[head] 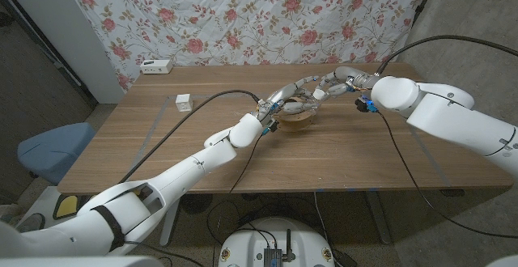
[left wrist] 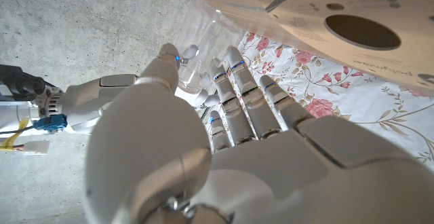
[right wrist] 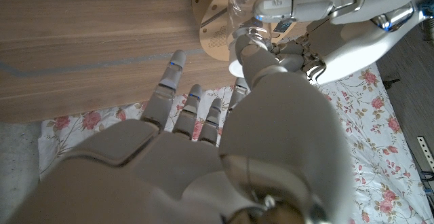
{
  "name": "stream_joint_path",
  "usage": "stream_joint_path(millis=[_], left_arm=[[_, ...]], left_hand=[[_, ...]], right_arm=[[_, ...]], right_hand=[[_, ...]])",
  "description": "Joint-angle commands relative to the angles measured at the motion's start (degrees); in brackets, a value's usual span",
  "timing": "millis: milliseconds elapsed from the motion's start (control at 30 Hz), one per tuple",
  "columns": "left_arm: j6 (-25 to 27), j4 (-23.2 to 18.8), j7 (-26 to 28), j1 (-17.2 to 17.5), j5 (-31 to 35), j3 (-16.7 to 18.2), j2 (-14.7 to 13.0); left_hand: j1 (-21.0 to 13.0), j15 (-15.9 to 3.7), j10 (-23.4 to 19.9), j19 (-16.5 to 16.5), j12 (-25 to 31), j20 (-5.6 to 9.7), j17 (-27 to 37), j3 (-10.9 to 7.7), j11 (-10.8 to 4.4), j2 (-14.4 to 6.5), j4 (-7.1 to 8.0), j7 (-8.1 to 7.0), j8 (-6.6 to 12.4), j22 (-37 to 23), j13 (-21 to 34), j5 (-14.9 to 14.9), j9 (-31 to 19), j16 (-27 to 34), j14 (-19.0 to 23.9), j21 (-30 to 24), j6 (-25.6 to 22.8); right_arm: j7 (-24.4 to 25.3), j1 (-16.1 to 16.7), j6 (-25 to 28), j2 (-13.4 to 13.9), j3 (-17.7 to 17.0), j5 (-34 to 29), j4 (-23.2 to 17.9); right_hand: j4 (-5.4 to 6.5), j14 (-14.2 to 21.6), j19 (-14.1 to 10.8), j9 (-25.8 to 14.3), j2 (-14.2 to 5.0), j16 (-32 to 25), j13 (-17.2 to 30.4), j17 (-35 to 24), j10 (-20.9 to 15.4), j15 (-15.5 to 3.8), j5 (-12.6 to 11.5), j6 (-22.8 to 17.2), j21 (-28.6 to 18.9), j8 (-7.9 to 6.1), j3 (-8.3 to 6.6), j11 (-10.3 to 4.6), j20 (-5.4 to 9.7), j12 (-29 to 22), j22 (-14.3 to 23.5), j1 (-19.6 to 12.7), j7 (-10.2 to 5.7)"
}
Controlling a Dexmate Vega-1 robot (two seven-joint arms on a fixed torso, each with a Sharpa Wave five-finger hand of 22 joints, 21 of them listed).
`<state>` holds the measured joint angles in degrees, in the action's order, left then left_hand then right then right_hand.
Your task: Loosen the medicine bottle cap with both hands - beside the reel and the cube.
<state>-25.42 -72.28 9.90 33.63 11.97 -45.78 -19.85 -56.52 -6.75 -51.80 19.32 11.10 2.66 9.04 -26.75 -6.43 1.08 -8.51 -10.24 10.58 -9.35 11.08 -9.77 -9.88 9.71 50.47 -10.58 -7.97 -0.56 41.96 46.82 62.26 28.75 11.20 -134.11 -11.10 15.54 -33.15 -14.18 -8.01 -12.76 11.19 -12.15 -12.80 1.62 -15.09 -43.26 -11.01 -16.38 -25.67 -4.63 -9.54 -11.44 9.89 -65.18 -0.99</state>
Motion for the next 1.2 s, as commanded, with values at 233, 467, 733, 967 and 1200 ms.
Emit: stream_joint_path(millis=[233,467,733,967,1200], left_arm=[[-0.1,0.7,-0.1,-0.5,0.1,-0.3,0.5],[-0.3,1.2,-0.1,-0.7,0.0,-0.4,0.6],[-0.3,1.5,-0.2,-0.8,-0.2,-0.4,0.6],[-0.7,2.4,-0.2,-1.1,-0.4,-0.4,0.8],[-1.2,3.1,-0.1,-1.5,-0.5,-0.4,1.0]], left_hand=[[0.0,-4.51,-2.9,0.2,0.4,3.94,0.2,-0.52,-2.51,-0.5,0.03,-0.14,-0.02,-0.1,0.2,-0.3,-0.1,0.3,0.7,0.0,0.2],[0.0,-4.53,-2.8,0.2,0.4,3.91,0.2,-0.54,-2.52,-0.4,0.01,-0.09,-0.05,-0.1,0.2,-0.3,-0.1,0.3,0.6,0.0,0.2],[0.0,-4.55,-2.7,0.2,0.4,3.89,0.2,-0.53,-2.45,-0.4,-0.02,-0.07,-0.05,-0.1,0.2,-0.3,-0.1,0.3,0.6,0.0,0.3],[0.0,-4.56,-2.8,0.2,0.4,3.87,0.2,-0.57,-2.46,-0.4,-0.02,-0.04,-0.05,-0.1,0.2,-0.3,-0.1,0.2,0.6,0.0,0.3],[0.0,-4.6,-2.7,0.2,0.4,3.9,0.2,-0.57,-2.5,-0.4,-0.04,-0.05,-0.05,-0.1,0.2,-0.3,-0.1,0.3,0.6,0.0,0.3]], right_arm=[[0.8,1.8,-2.8,0.7,-2.1,2.8,0.6],[0.3,1.7,-3.4,0.8,-2.4,3.7,1.0],[-1.0,0.8,-3.4,1.1,-2.2,4.5,1.3],[-2.4,-0.7,-2.4,1.3,-1.6,4.9,1.6],[-4.0,-2.0,-1.8,1.6,-0.9,5.3,1.9]], right_hand=[[0.78,-0.2,0.6,0.2,0.72,-0.4,0.1,-0.1,1.0,-0.2,-0.4,-0.5,0.1,1.47,0.16,-0.03,-0.35,0.3,0.1,-0.1,-3.03],[0.9,-0.5,1.0,0.4,1.33,-0.2,0.1,-0.1,1.3,0.2,-0.4,0.3,0.1,2.06,0.67,0.13,-0.75,0.3,0.1,0.1,-3.2],[1.48,-1.7,1.9,0.6,2.07,0.1,0.1,-0.1,2.7,1.22,-0.5,3.5,0.2,3.91,1.88,0.59,-1.58,0.6,0.1,0.9,-3.34],[2.22,-2.8,2.6,0.8,2.92,0.4,0.2,-0.1,4.6,2.71,-0.4,6.7,0.2,5.3,3.54,2.19,-2.33,0.8,0.1,2.8,-2.3],[2.37,-4.0,3.6,0.8,3.25,0.7,0.2,-0.1,6.2,3.75,-0.4,9.5,0.3,5.98,4.37,3.3,-2.68,0.9,0.2,3.7,-1.7]])
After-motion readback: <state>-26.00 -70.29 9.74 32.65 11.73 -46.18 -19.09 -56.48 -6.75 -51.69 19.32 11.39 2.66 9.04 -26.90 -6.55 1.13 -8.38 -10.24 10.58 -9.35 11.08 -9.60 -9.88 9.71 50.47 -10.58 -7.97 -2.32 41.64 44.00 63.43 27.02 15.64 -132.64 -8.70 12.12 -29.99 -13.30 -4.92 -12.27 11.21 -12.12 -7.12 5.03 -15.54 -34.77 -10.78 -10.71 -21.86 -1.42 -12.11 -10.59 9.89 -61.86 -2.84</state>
